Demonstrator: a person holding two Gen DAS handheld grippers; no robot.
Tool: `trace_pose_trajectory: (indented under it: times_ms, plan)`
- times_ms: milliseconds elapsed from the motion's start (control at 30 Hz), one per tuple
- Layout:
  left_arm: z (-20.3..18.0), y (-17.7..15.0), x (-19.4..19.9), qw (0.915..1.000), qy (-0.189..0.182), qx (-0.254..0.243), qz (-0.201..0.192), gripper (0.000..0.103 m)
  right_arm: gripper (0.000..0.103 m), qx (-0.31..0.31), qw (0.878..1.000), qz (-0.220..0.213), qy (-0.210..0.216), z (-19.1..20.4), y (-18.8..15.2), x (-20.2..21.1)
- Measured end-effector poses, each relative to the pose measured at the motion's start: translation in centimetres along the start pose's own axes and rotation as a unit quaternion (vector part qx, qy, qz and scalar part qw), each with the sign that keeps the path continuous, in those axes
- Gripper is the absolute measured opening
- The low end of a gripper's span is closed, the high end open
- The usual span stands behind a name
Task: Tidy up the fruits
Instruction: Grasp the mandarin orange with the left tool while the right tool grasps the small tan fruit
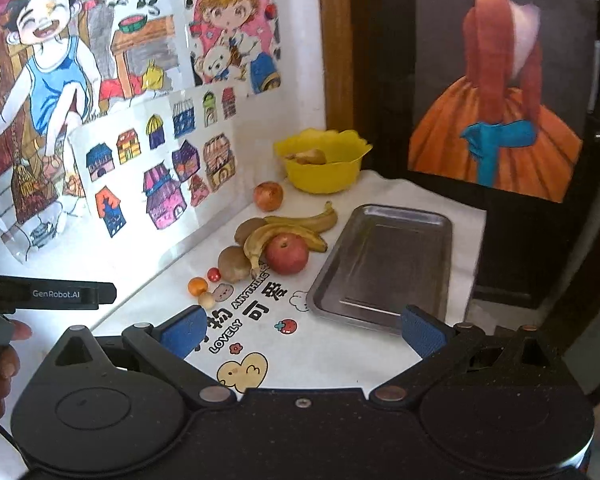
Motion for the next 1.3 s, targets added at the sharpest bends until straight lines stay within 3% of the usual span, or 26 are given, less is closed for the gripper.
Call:
trace_pose_trajectory:
  times_ms: [167, 300, 533, 700, 1033, 1233, 1300]
  plan:
    - [0.3, 0.5, -2.2, 0.9996, 0.009, -0.012, 0.023, 0.103, 0.102, 0.030, 0.999, 0.019, 0.011, 0.3, 0.3, -3.4]
    - [0.7, 1.1, -6.2, 0.9991, -0.009, -0.025, 0.032, 0.103, 0.102, 0.069, 0.997, 0.028, 0.022, 2.0, -0.5, -6.9]
    - [-0.1, 1.2, -14.9, 0.9978, -0.042, -0.046, 0.021, 0.102, 0.102, 0.121, 0.992, 0.037, 0.032, 5.5, -5.6, -15.5]
    - [-1.2, 0.7, -19.0, 0.9963, -0.060, -0.060, 0.018, 0.101, 0.099, 0.112, 0.990, 0.016, 0.080, 7.0, -7.7, -20.0]
    - [-1.0, -0.1, -22.0, 0.9949, -0.077, -0.060, 0.026, 0.092, 0.086, 0.125, 0.982, 0.007, 0.142, 8.6, -7.4, -25.1]
    - [-0.3, 0.1, -22.4, 0.9933, -0.097, -0.056, 0.030, 0.077, 0.064, 0.094, 0.980, 0.030, 0.171, 9.4, -7.3, -27.1]
    - [-0.1, 0.2, -22.5, 0.9926, -0.105, -0.051, 0.033, 0.068, 0.058, 0.095, 0.979, 0.033, 0.175, 9.8, -7.1, -27.5]
Point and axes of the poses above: each gripper's, at about its wrist camera, not at the fingertips, and x roughly against the way its jaws point, z to its left, y to its top, the point moved 3 cm from there along -x, roughly the way its jaws point, and after that the axes turned 6 degrees about -z, right-handed, at the moved point
